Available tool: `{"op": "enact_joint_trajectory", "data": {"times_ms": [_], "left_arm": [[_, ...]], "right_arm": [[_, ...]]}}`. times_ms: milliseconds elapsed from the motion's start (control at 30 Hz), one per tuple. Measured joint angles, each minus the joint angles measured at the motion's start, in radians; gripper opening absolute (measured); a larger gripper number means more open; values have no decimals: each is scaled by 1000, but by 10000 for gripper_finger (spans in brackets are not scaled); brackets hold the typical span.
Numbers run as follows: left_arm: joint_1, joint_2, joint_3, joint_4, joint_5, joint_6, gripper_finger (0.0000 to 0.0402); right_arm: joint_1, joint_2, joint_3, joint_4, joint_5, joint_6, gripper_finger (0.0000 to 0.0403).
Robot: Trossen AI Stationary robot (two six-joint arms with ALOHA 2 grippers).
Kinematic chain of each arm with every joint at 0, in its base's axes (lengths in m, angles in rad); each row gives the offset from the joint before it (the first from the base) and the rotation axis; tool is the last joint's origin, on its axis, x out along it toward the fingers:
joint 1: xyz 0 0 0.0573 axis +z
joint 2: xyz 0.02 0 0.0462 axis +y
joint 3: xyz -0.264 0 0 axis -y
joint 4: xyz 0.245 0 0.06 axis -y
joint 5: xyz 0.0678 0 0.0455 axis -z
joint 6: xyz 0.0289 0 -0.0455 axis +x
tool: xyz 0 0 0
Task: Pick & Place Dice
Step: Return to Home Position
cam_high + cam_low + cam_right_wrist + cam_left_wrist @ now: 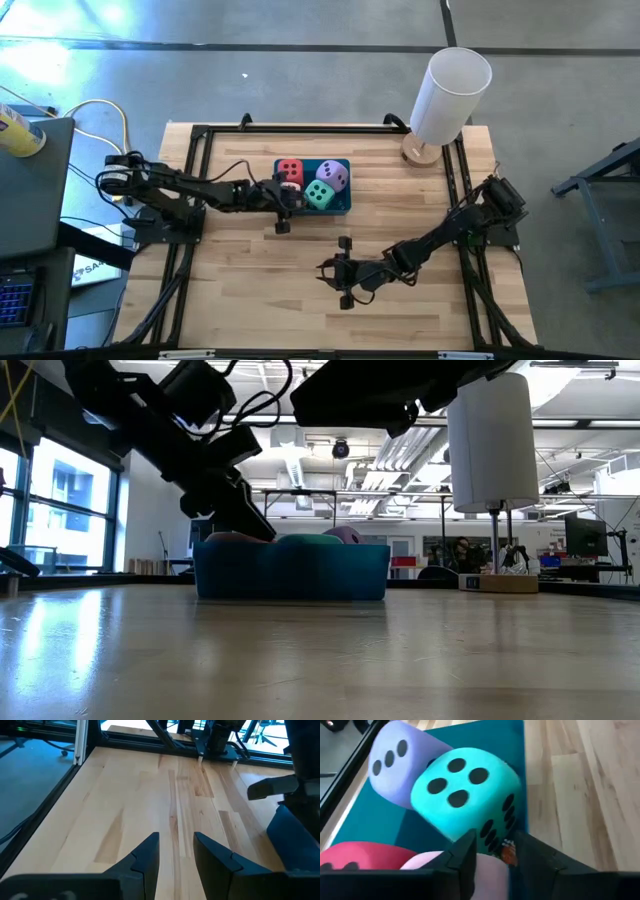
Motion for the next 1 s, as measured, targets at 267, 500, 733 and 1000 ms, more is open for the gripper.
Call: {"op": "enact_joint_trajectory", "data": {"times_ms": [267, 500, 733, 1000], "left_arm": [[-37, -12, 0, 28, -73, 7, 181], [-89, -60, 0, 32, -154, -28, 176], [-163, -169, 0, -62, -173, 7, 98], [-184, -354, -1, -273, -314, 3, 5]], "right_arm": [[-9, 0, 0, 0, -23, 6, 111], [-12, -62, -1, -59, -51, 24, 101], [-12, -237, -1, -356, -2, 53, 42], [-48, -509, -43, -656, -13, 57, 3]]}}
